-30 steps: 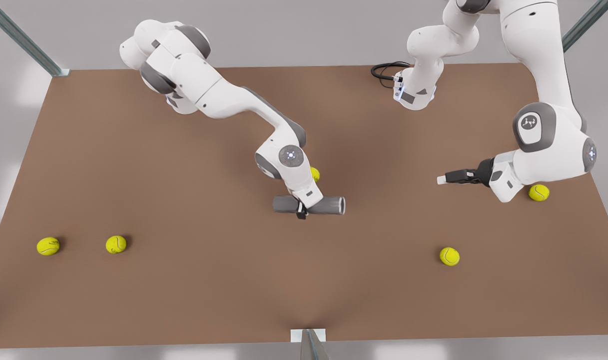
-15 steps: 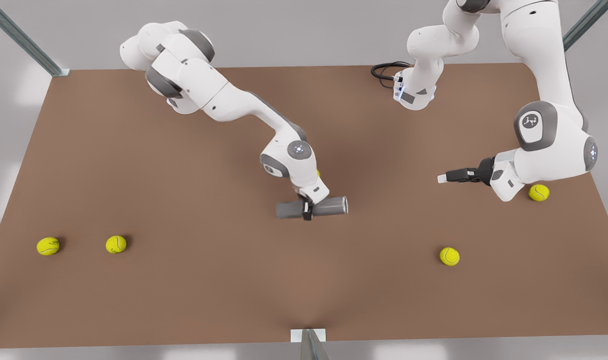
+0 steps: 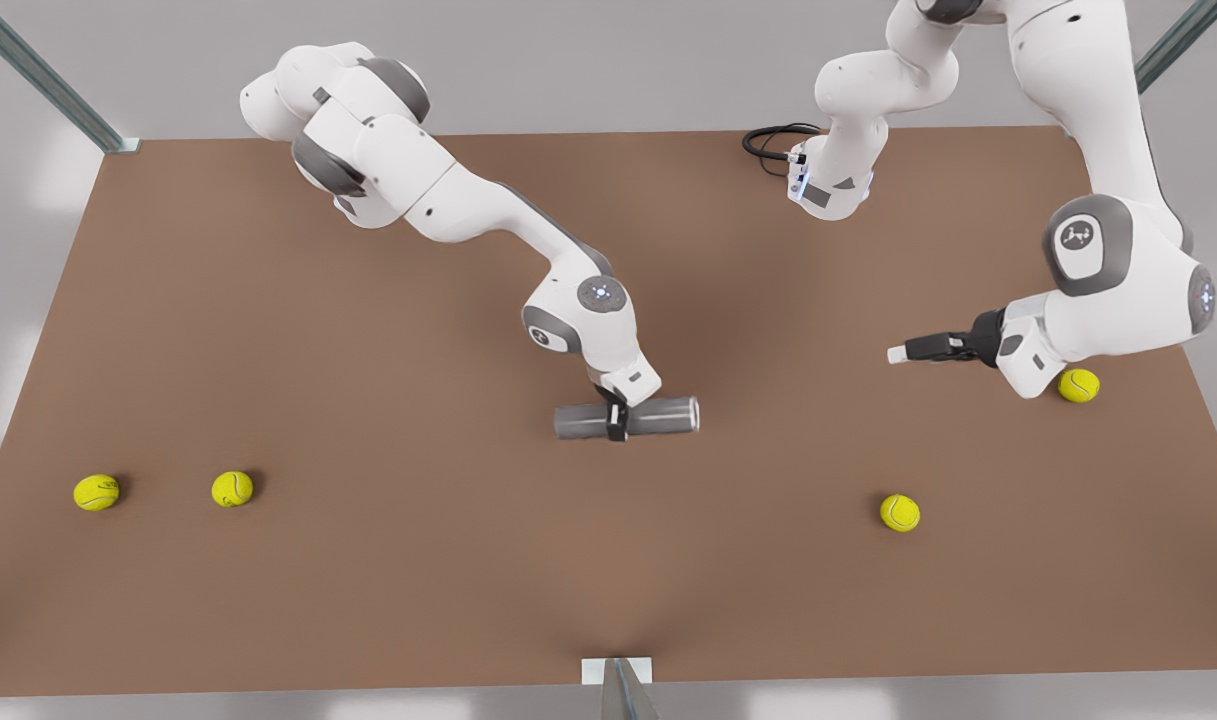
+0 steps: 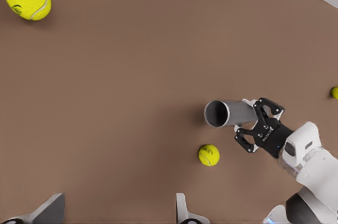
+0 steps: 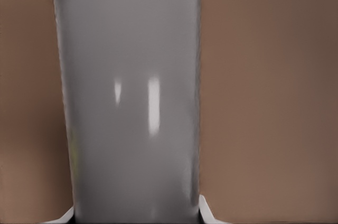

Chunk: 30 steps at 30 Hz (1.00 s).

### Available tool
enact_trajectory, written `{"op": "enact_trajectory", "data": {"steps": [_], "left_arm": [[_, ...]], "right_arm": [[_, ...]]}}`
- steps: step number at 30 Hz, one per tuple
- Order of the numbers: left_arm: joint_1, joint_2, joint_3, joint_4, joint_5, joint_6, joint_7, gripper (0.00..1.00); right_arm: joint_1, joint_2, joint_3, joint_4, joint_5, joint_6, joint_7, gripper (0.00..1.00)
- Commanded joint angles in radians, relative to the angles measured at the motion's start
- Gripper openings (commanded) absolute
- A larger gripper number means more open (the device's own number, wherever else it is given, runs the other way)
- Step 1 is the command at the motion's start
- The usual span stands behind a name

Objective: Put the tennis tube upright

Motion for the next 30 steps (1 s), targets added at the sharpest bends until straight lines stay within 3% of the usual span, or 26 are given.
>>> {"op": "enact_trajectory", "data": {"steps": [1, 2, 3, 10, 13, 15, 16, 20, 22, 24, 30], "left_arm": [[0.002, 0.0, 0.001, 0.0, 0.002, 0.0, -0.001, 1.0], [0.004, 0.0, 0.0, 0.0, 0.002, 0.0, -0.001, 1.0], [0.002, 0.0, 0.0, -0.001, 0.002, 0.0, -0.001, 0.99], [0.007, -0.002, 0.0, 0.014, 0.002, -0.024, -0.012, 1.0], [0.001, -0.002, -0.001, 0.015, 0.001, -0.023, -0.022, 1.0], [-0.005, 0.009, -0.039, 0.015, -0.056, -0.003, -0.039, 1.0], [-0.009, 0.015, -0.04, 0.015, -0.118, 0.013, -0.039, 1.0], [-0.009, 0.15, -0.166, 0.017, -0.233, 0.137, 0.011, 1.0], [-0.009, 0.256, -0.186, 0.127, -0.223, 0.154, 0.057, 1.0], [-0.039, 0.365, -0.186, 0.252, -0.181, 0.175, 0.097, 1.0], [-0.122, 0.475, -0.188, 0.331, -0.084, 0.335, 0.131, 1.0]], "right_arm": [[-0.001, -0.003, 0.003, 0.0, -0.008, -0.003, 0.008, 0.73], [0.0, -0.004, 0.003, 0.0, -0.006, -0.007, 0.008, 0.75], [0.002, 0.006, 0.002, 0.0, -0.009, -0.02, 0.011, 1.0], [-0.006, 0.006, 0.0, 0.008, 0.015, -0.018, 0.134, 1.0], [-0.041, -0.092, 0.022, -0.033, 0.048, -0.05, 0.13, 1.0], [-0.259, -0.21, 0.167, -0.098, 0.057, -0.167, 0.132, 1.0], [-0.385, -0.267, 0.195, -0.11, 0.095, -0.205, 0.132, 1.0], [-0.666, -0.455, 0.193, -0.066, 0.213, -0.441, 0.302, 1.0], [-0.606, -0.547, 0.111, -0.041, 0.215, -0.608, 0.452, 1.0], [-0.446, -0.615, -0.242, 0.017, 0.387, -0.73, 0.446, 1.0], [-0.501, -0.632, -0.282, 0.005, 0.446, -0.661, 0.21, 1.0]]}}
